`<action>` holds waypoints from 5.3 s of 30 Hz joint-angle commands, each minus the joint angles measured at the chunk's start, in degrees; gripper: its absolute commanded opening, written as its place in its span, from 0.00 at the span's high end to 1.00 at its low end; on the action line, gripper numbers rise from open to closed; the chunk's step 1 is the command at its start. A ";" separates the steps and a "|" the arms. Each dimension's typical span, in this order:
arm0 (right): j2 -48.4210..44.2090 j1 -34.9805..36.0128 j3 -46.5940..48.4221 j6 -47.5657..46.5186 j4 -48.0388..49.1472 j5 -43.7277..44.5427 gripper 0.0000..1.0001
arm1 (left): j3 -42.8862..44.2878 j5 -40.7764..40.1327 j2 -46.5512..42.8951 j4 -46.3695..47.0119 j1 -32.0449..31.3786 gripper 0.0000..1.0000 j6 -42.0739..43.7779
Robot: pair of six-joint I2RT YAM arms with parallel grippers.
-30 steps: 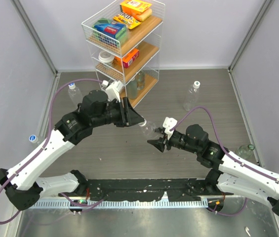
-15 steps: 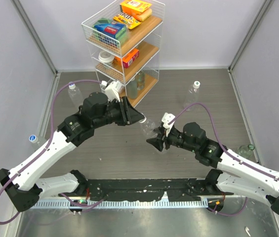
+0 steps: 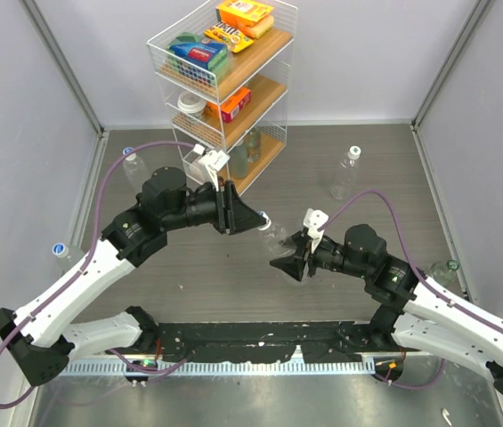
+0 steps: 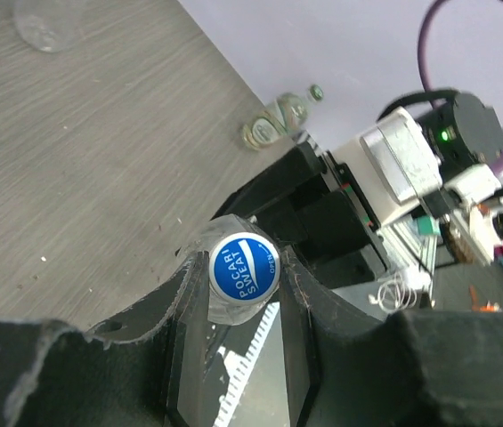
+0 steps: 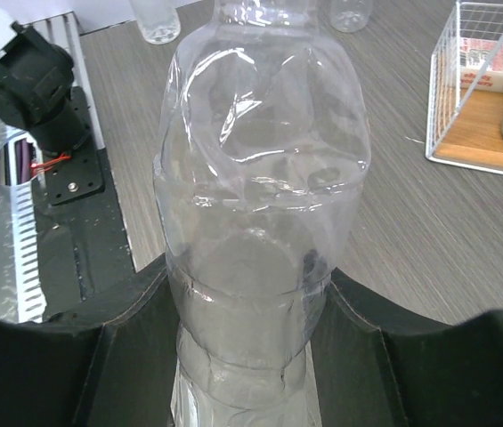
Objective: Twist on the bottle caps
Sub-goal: Screw the bottle cap onto the plastic bottle.
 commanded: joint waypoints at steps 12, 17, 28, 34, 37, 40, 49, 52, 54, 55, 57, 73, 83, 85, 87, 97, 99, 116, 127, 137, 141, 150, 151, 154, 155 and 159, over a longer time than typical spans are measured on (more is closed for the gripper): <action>-0.75 0.11 5.38 1.41 7.14 -13.21 0.99 | 1.24 22.40 1.52 -10.83 -1.65 0.86 17.73; -1.46 0.29 5.91 6.06 8.45 -11.45 0.99 | -0.08 19.58 1.25 -9.79 -1.65 0.80 17.91; -1.72 0.20 5.29 2.11 8.02 -16.20 0.99 | -2.54 19.85 -1.20 -2.58 -1.65 0.00 15.46; -1.90 0.20 5.29 1.76 6.79 -9.62 0.99 | -3.95 15.47 -4.19 -1.08 -1.65 0.00 13.00; -1.46 0.28 5.29 -0.08 4.77 -1.12 0.99 | -2.99 8.10 -6.39 -1.43 -1.65 0.00 9.75; 0.29 0.28 5.64 -2.10 0.92 8.03 0.99 | -1.49 -2.96 -8.32 -2.31 -1.65 0.00 6.50; 4.25 0.29 5.91 -4.22 -0.60 14.12 0.99 | 6.77 -20.05 -2.54 -6.96 -1.65 0.00 -1.95; 4.69 0.20 5.82 -4.22 -0.68 14.21 0.99 | 8.18 -22.95 0.10 -7.23 -1.65 0.00 -2.21; 4.78 0.29 5.91 -4.22 -0.95 14.12 0.99 | 8.79 -23.31 1.86 -7.06 -1.74 0.03 -2.39; 4.87 0.20 5.99 -4.30 -1.12 14.38 0.99 | 9.23 -23.31 2.39 -6.79 -1.65 0.05 -2.22; 5.13 0.29 6.08 -4.56 -1.21 14.91 0.99 | 10.11 -22.96 4.23 -6.62 -1.65 0.07 -2.48; 6.63 0.28 6.17 -5.27 -1.47 15.27 0.99 | 7.74 -18.48 6.88 -1.25 -1.65 0.20 -4.68; 5.92 0.20 6.08 -5.09 -1.47 15.27 0.99 | 7.48 -15.40 8.46 -0.82 -1.65 0.30 -4.85; 5.75 0.20 6.00 -5.01 -1.30 15.27 0.99 | 7.57 -15.14 8.72 -0.73 -1.74 0.32 -4.94; 5.84 0.28 6.08 -5.01 -1.47 15.27 0.99 | 7.48 -14.87 8.81 -0.55 -1.74 0.37 -5.03; 6.10 0.20 6.17 -5.01 -1.30 15.09 0.99 | 6.77 -13.64 8.28 0.33 -1.65 0.48 -5.20; 6.01 0.29 6.08 -4.92 -1.30 15.00 0.99 | 6.77 -13.20 8.55 -0.02 -1.65 0.49 -5.20; 4.26 0.28 6.26 -3.60 -0.68 11.15 0.99 | 3.71 -6.53 7.67 4.89 -1.65 0.67 -4.51; -1.54 0.20 5.91 -2.46 2.04 -7.31 0.99 | -0.25 30.46 8.63 15.79 -0.42 0.68 10.79; -4.71 0.20 5.47 -1.49 5.73 -17.33 0.99 | 0.88 36.73 7.49 6.94 -0.42 0.62 27.83; -4.54 0.28 5.38 -1.49 5.91 -19.27 0.99 | 4.05 38.21 9.33 -2.56 -0.42 0.58 34.60; -4.45 0.20 5.20 -1.49 6.61 -20.33 0.99 | 4.14 38.57 8.99 -3.98 -0.42 0.03 38.83; -4.36 0.20 5.20 -1.49 6.18 -19.72 0.99 | 3.96 38.13 8.81 -3.02 -0.42 0.00 36.57; -4.27 0.20 5.29 -1.84 5.21 -15.43 0.99 | 2.83 35.16 7.32 0.05 -0.42 0.00 32.96; -4.36 0.28 5.47 -1.93 4.68 -14.36 0.99 | 1.86 33.57 6.45 1.89 -0.42 0.00 31.38; -3.92 0.20 5.99 -2.72 1.09 -6.11 0.99 | -1.92 23.74 1.71 10.06 -0.42 0.00 23.82</action>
